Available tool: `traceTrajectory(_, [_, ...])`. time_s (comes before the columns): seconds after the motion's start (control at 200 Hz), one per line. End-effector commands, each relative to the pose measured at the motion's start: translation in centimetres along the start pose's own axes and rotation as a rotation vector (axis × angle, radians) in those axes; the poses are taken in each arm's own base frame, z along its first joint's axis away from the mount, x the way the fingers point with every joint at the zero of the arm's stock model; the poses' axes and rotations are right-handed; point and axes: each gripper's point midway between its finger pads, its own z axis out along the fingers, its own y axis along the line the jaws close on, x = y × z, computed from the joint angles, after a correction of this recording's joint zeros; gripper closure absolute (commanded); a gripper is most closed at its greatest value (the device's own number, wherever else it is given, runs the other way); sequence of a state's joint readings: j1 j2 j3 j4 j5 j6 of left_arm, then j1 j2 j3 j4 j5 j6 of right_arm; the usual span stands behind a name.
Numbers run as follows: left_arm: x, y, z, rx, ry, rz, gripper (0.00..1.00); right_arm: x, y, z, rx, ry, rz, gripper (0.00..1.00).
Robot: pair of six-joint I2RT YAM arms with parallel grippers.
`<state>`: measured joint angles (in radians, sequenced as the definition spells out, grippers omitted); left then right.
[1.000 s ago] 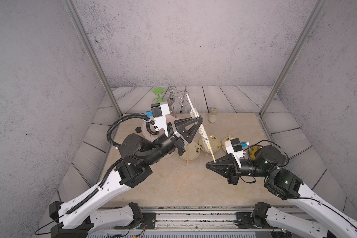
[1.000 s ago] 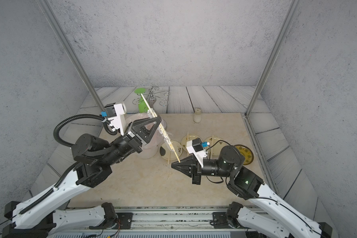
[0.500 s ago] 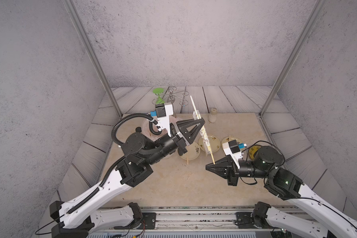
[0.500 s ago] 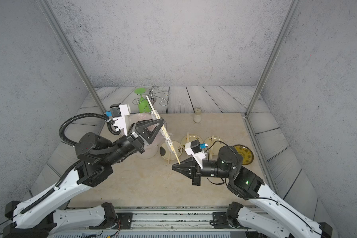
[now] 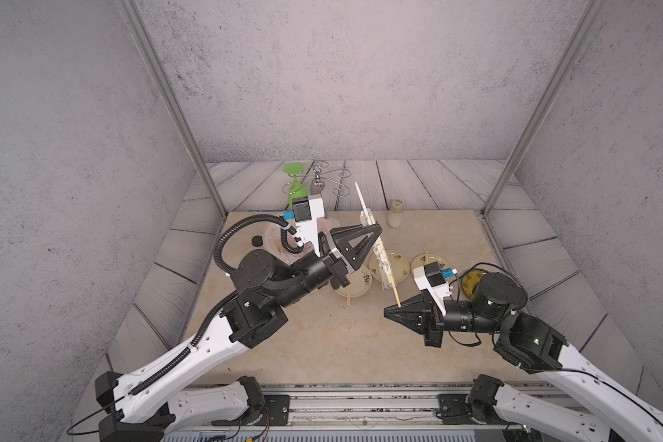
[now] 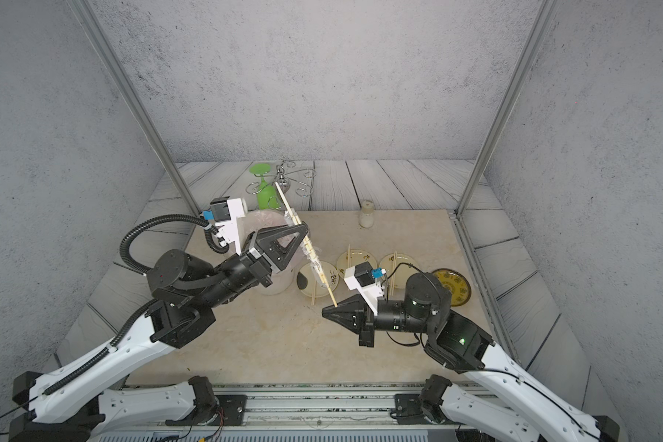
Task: Remove the packaging of disposable chopsticks
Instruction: Remove the packet bag from the disposable chopsticks.
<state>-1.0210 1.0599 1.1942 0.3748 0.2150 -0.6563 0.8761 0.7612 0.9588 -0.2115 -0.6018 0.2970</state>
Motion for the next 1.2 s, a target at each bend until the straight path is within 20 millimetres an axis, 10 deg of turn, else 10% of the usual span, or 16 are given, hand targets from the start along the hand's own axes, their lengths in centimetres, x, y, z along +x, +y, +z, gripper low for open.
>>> traceTrajectory(0.0, [15.2,4.6,-2.1,-0.097,0.523,-0.170,1.00,-10.9,3.1,-3.8,0.023,-0.406,-0.249,1.00])
traceTrajectory(1.196, [23.2,5.7,-5.4,-0.116,0.748,-0.295,1.00,-11.7,2.9,-5.1,0.090,-0.433,-0.275,1.00])
